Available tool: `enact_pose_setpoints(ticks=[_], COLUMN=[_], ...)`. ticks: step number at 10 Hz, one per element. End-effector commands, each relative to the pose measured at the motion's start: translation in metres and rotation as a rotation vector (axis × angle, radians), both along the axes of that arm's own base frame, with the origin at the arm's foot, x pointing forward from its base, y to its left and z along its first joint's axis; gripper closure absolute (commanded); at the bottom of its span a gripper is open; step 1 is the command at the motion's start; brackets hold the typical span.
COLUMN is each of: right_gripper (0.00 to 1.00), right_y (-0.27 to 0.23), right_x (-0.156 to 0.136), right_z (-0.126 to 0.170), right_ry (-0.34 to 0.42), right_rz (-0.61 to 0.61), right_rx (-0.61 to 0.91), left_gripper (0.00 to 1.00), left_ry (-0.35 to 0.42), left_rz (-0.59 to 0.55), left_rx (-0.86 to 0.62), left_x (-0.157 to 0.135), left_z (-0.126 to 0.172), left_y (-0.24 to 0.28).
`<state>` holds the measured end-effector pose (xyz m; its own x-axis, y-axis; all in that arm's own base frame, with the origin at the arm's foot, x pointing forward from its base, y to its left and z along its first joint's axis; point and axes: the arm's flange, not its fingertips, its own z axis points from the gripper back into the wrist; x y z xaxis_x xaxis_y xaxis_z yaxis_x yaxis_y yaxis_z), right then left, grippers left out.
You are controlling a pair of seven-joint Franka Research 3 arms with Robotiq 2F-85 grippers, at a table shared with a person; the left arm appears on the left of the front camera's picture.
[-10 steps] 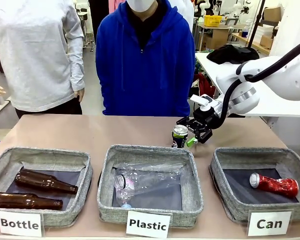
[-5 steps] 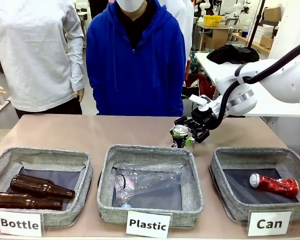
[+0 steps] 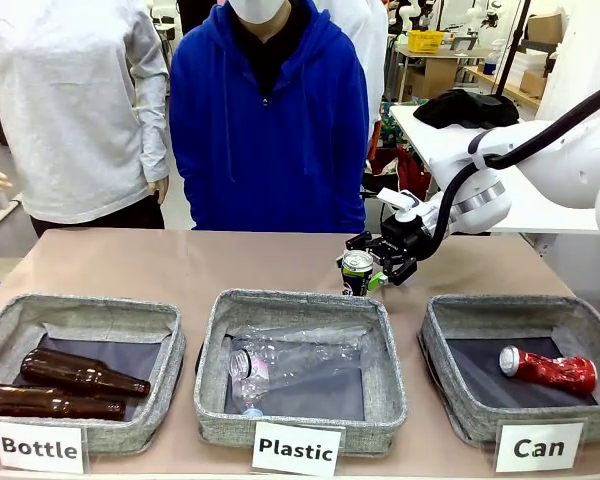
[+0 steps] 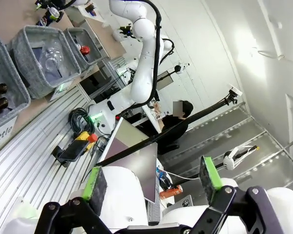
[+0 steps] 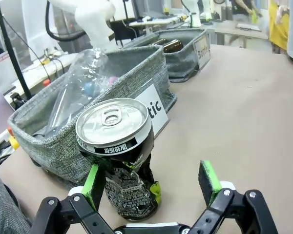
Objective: Sort the can waste into the basket.
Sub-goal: Pick up the can waste from the table and place it in the right Fabric basket.
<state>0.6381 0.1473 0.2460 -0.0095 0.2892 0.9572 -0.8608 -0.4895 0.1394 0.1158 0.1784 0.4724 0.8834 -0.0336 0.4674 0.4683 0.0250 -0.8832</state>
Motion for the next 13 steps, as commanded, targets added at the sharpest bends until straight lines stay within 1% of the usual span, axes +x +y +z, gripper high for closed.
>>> enact_pose_setpoints(ticks=[1,2,3,4,5,9,10,11,12,13], right_gripper=[0.0,0.0,0.0,0.0,0.0,0.0,0.46,0.59,1.0,1.0], right_y=[-0.003,0.007,-0.001,-0.005,-0.005,0.004,0.004,0.004,0.004,0.005], right_x=[0.009,0.005,0.008,0.01,0.01,0.013,0.011,0.011,0.013,0.012], right_z=[-0.001,0.001,-0.002,-0.002,-0.002,-0.006,-0.006,-0.007,-0.007,-0.007], right_ry=[0.003,0.008,-0.004,-0.01,-0.003,-0.003,-0.017,-0.011,-0.009,-0.005], right_rz=[0.043,0.048,0.072,0.125,0.139,0.155,0.167,0.174,0.174,0.181], right_rx=[0.009,0.02,-0.015,-0.011,0.021,0.045,0.061,0.068,0.072,0.075], left_gripper=[0.0,0.0,0.0,0.0,0.0,0.0,0.0,0.0,0.0,0.0], left_ry=[-0.018,-0.018,-0.018,-0.018,-0.018,-0.018,-0.018,-0.018,-0.018,-0.018], left_rz=[-0.001,-0.001,-0.001,-0.001,-0.001,-0.001,-0.001,-0.001,-0.001,-0.001], left_rx=[-0.017,-0.017,-0.017,-0.017,-0.017,-0.017,-0.017,-0.017,-0.017,-0.017], left_x=[-0.019,-0.019,-0.019,-0.019,-0.019,-0.019,-0.019,-0.019,-0.019,-0.019], left_z=[0.007,0.007,0.007,0.007,0.007,0.007,0.007,0.007,0.007,0.007], left_y=[0.002,0.002,0.002,0.002,0.002,0.002,0.002,0.002,0.002,0.002])
